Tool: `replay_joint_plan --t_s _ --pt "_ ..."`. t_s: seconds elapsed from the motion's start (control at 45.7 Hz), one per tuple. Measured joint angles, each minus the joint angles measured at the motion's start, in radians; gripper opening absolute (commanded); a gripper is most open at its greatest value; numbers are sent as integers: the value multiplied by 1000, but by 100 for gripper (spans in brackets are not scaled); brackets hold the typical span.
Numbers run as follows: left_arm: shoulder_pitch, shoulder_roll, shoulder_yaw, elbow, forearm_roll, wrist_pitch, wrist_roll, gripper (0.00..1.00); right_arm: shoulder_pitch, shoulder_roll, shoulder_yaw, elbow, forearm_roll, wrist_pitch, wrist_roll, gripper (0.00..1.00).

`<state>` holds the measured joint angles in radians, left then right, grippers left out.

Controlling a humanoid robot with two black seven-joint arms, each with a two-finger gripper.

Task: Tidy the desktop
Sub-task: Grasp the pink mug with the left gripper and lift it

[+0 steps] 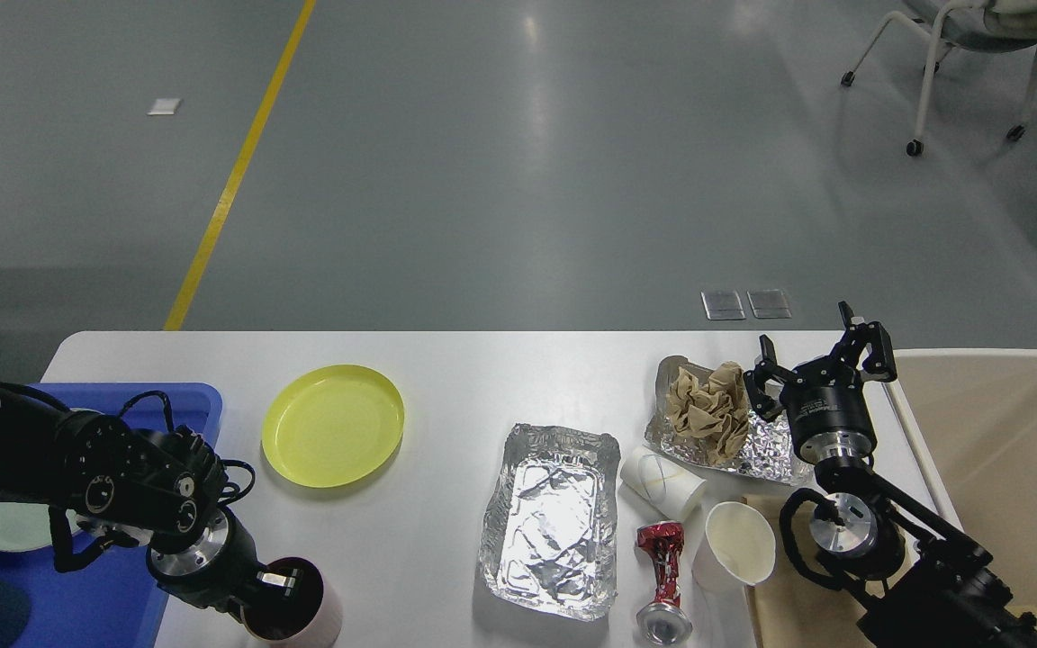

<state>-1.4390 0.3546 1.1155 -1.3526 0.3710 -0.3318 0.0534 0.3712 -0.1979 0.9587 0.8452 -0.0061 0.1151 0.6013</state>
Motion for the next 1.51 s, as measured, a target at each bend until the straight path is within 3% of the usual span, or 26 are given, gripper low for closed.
replay_joint_plan --t_s 0.066,0.613,0.7,0.853,1.05,1.225,1.378,1.51 --pt "0 1 3 1 -7 0 0 0 0 0 0 0 0 0 0 100" --pt "-4 11 5 12 -51 26 71 0 0 0 0 0 0 0 0 100" --pt "-31 16 9 6 -53 -20 94 0 0 0 0 0 0 0 0 100" --pt "-136 37 35 5 -126 -180 112 0 0 0 0 -1 0 0 0 100" --pt "-406 64 132 -24 -206 -402 107 0 0 0 0 -1 0 0 0 100" --pt "-743 87 234 -125 -245 -504 82 0 0 0 0 -2 0 0 0 100" --pt "-1056 48 332 -206 -286 -607 4 0 0 0 0 -2 0 0 0 100" --pt "-1222 0 390 -243 -299 -627 -89 0 0 0 0 -1 0 0 0 100"
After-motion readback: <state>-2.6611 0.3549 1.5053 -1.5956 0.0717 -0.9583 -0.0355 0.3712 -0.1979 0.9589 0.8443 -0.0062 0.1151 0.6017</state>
